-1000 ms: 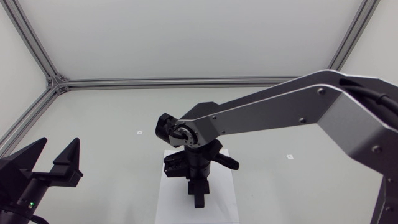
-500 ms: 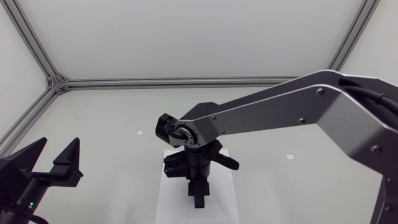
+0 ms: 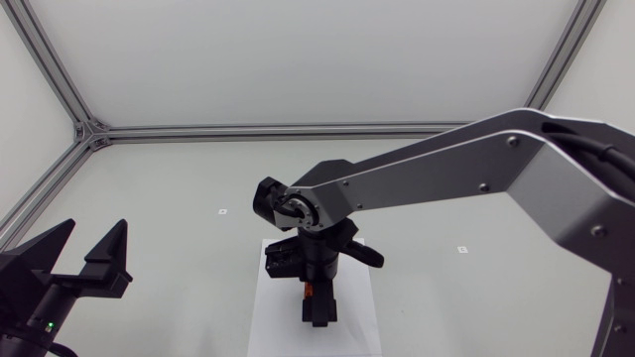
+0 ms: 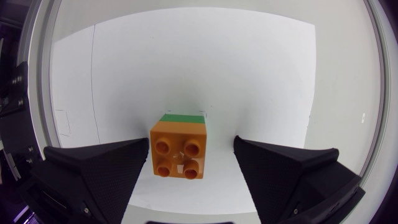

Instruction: Pick up the orange 2x2 brick with the right arm and stack it on top of the green 2x2 brick in the center

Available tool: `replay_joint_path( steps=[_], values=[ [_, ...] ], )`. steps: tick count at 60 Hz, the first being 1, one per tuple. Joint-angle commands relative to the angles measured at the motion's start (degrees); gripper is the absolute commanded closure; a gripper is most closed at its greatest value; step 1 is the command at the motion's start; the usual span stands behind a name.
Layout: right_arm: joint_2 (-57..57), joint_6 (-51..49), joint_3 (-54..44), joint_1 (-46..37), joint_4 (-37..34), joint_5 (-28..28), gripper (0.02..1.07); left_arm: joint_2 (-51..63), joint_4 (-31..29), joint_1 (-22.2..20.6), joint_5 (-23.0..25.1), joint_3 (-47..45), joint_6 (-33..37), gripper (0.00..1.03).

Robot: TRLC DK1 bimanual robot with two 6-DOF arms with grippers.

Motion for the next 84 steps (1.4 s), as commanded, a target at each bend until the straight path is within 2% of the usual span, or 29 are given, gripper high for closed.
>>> replay_joint_path(
  steps=[1, 17, 43, 59, 75, 84],
  values=[
    [-2.4, -0.3, 0.1, -0.4, -0.6, -0.3, 0.06, -0.5, -0.8, 0.2, 0.3, -2.3, 0.7, 0.04],
    [-13.1, 1.2, -0.9, -1.0, -3.1, -1.5, 0.06, -0.5, -0.8, 0.2, 0.3, -2.3, 0.7, 0.04],
    [-35.2, 6.2, -9.5, -10.8, -1.5, -4.8, 0.06, -0.5, -0.8, 0.2, 0.3, -2.3, 0.7, 0.04],
    [-48.5, 9.1, -16.9, -23.4, 3.4, -6.0, 0.06, -0.5, -0.8, 0.2, 0.3, -2.3, 0.7, 0.04],
    [-60.8, 8.5, -25.5, -43.8, 10.0, -9.4, 0.06, -0.5, -0.8, 0.2, 0.3, -2.3, 0.7, 0.04],
    [-68.2, 8.0, -30.6, -51.1, 12.5, -9.8, 0.07, -0.5, -0.8, 0.2, 0.3, -2.3, 0.7, 0.04]
  ],
)
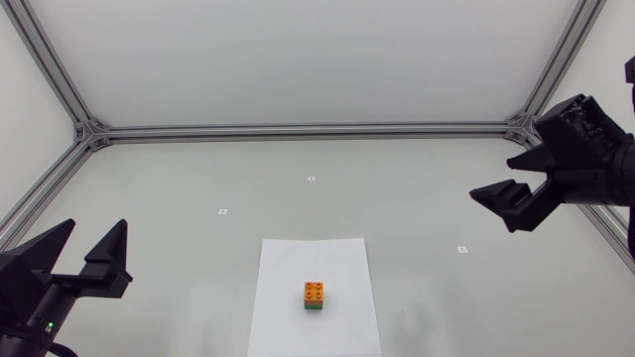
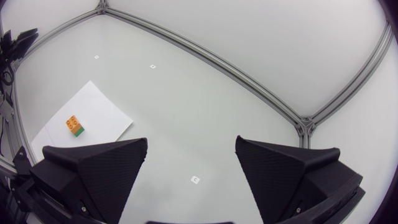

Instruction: Pick up the orange 2x2 brick with the right arm and stack it on top of the green 2x2 brick in the center

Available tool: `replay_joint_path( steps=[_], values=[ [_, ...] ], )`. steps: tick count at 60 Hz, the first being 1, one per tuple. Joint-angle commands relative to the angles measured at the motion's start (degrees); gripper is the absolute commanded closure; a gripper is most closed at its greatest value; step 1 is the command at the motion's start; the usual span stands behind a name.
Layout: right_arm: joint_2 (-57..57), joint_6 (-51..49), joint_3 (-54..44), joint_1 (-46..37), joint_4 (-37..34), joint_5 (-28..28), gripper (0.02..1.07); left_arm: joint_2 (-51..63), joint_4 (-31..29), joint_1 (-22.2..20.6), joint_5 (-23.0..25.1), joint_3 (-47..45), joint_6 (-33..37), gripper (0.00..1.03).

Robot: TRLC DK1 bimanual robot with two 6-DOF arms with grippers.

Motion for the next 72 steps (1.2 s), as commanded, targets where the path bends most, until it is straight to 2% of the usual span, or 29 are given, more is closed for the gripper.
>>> replay_joint_path(
  steps=[1, 8, 20, 30, 72],
  values=[
    [-4.7, -0.1, -4.0, -4.1, 1.4, -1.0, 0.07, -0.5, -0.8, 0.2, 0.3, -2.3, 0.8, 0.04],
    [-11.3, -0.8, -8.8, -10.2, 2.7, -3.2, 0.07, -0.5, -0.8, 0.2, 0.2, -2.3, 0.8, 0.04],
    [-23.3, -0.1, -18.0, -14.1, 7.5, -1.6, 0.07, -0.5, -0.8, 0.2, 0.2, -2.3, 0.8, 0.04],
    [-28.4, 3.7, -23.4, -12.9, 11.6, 1.8, 0.07, -0.5, -0.8, 0.2, 0.2, -2.3, 0.8, 0.04],
    [-47.3, 25.2, -44.6, -4.2, 33.2, 9.2, 0.07, -0.5, -0.8, 0.2, 0.2, -2.3, 0.8, 0.04]
  ],
)
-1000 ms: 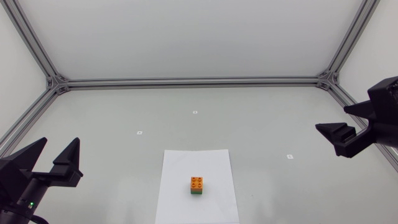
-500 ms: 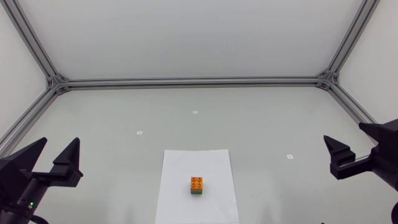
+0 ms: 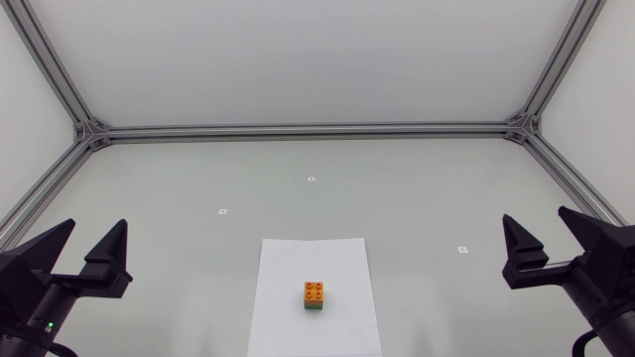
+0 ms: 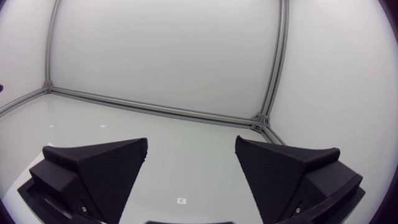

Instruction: Pick up the orange 2x2 brick with the right arm and stack it on top of the green 2x2 brick in the center

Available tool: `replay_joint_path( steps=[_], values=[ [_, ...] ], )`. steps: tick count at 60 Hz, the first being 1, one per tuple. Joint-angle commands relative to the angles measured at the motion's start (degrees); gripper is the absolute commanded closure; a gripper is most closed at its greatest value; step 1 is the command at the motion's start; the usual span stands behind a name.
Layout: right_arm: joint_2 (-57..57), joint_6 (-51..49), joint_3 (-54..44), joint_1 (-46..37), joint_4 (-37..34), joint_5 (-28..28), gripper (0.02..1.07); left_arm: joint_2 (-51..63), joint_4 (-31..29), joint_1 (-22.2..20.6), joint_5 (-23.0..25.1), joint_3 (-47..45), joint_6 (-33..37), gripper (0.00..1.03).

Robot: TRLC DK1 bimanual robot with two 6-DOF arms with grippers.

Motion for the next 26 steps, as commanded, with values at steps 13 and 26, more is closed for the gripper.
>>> replay_joint_path(
  steps=[13, 26],
  values=[
    [-5.9, 8.3, -7.3, 2.8, 6.7, 2.4, 0.07, -0.5, -0.8, 0.2, 0.3, -2.3, 0.8, 0.04],
    [-5.9, 8.3, -7.3, 2.8, 6.7, 2.4, 0.07, -0.4, -0.8, 0.2, 0.3, -2.3, 0.7, 0.04]
  ],
)
